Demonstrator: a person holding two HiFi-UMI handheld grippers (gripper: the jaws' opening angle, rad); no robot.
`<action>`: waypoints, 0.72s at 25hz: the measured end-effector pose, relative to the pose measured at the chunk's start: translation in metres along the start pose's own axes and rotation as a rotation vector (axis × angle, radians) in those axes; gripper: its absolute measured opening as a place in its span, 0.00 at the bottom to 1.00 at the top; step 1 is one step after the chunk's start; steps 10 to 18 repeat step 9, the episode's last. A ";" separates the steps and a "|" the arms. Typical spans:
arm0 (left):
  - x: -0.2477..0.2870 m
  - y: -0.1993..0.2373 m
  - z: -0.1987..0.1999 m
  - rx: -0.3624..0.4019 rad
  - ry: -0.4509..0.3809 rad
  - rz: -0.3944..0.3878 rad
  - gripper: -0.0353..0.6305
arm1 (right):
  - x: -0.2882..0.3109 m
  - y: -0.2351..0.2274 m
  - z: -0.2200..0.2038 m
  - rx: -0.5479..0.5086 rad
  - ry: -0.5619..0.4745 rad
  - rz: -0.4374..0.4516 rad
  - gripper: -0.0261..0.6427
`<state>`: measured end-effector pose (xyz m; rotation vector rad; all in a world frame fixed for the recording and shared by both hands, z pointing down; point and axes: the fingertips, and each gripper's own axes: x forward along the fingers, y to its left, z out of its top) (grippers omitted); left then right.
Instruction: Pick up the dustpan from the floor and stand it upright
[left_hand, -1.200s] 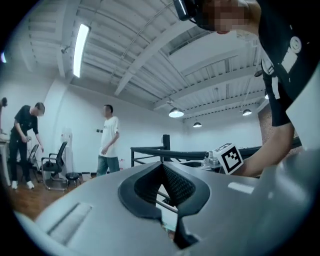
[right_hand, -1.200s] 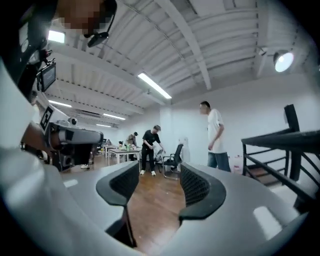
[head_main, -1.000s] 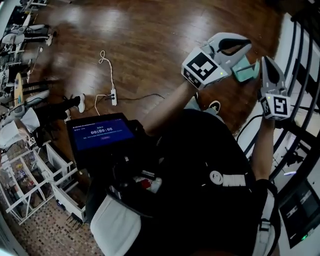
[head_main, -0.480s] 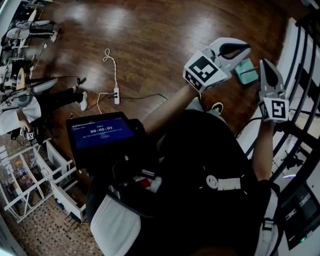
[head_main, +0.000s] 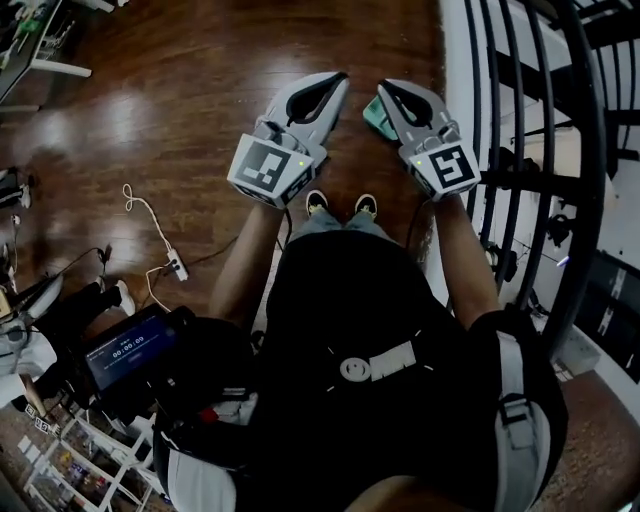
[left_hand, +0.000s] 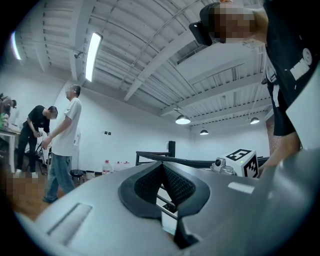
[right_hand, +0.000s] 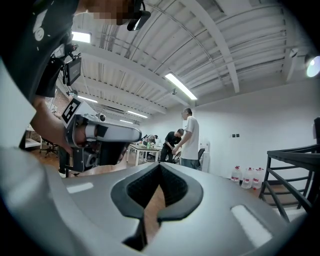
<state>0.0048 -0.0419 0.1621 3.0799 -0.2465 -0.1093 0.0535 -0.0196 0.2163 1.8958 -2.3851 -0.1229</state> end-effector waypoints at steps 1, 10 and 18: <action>0.003 -0.001 0.003 -0.001 0.003 0.000 0.07 | -0.001 -0.003 0.004 0.002 0.001 -0.002 0.04; -0.015 0.005 -0.039 -0.026 0.029 -0.011 0.07 | 0.004 0.023 -0.027 0.008 0.006 0.004 0.04; -0.015 0.005 -0.039 -0.026 0.029 -0.011 0.07 | 0.004 0.023 -0.027 0.008 0.006 0.004 0.04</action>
